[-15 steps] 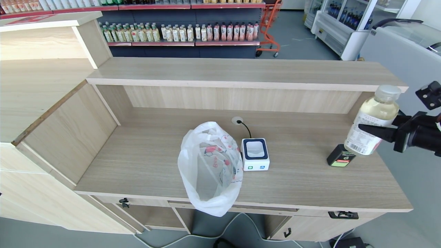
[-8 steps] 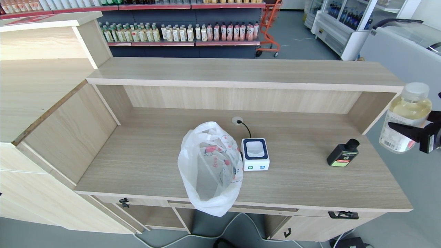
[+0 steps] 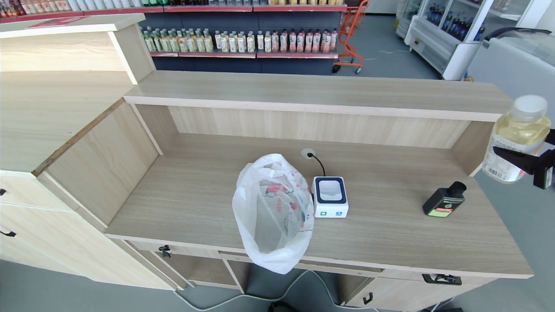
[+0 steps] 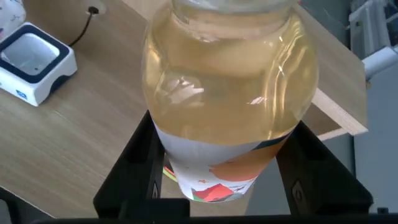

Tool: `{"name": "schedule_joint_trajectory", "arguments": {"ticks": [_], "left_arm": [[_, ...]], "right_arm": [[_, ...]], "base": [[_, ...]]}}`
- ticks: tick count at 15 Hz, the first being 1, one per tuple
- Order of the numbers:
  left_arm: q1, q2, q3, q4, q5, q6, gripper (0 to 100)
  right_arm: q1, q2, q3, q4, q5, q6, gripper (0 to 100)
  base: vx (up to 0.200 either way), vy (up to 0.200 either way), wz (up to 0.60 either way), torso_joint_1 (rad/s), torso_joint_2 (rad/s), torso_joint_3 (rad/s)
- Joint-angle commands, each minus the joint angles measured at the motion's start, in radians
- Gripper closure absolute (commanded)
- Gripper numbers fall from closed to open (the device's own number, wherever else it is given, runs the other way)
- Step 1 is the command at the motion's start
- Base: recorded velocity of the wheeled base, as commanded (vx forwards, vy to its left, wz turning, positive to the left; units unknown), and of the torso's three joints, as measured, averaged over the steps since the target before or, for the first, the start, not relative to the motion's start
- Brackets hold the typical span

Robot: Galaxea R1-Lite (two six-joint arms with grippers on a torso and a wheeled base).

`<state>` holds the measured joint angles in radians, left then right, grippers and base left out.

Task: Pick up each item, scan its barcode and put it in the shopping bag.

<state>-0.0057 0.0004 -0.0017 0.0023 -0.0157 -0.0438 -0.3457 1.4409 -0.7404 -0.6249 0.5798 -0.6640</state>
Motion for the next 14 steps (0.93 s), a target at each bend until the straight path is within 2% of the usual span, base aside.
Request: {"name": "schedule_joint_trajectory", "arguments": {"ticks": [1, 5, 8, 10, 14], "left_arm": [[0.0, 0.0, 0.0, 0.001, 0.0, -0.001, 0], [0.0, 0.0, 0.0, 0.001, 0.0, 0.001, 0], [0.0, 0.0, 0.0, 0.001, 0.0, -0.001, 0], [0.0, 0.0, 0.0, 0.001, 0.0, -0.001, 0], [0.0, 0.0, 0.0, 0.001, 0.0, -0.001, 0]], "right_arm": [[0.096, 0.015, 0.0, -0.033, -0.003, -0.003, 100], [0.234, 0.084, -0.002, -0.07, 0.003, -0.023, 100], [0.341, 0.199, -0.01, -0.081, 0.014, 0.032, 100], [0.392, 0.277, -0.033, -0.107, 0.068, 0.073, 100], [0.475, 0.474, -0.054, -0.272, 0.081, 0.08, 100]], "base": [[0.0, 0.0, 0.6, 0.002, 0.0, 0.002], [0.0, 0.0, 0.6, 0.004, 0.0, 0.002], [0.0, 0.0, 0.0, 0.0, 0.0, 0.0], [0.0, 0.0, 0.0, 0.0, 0.0, 0.0], [0.0, 0.0, 0.0, 0.0, 0.0, 0.0]]}}
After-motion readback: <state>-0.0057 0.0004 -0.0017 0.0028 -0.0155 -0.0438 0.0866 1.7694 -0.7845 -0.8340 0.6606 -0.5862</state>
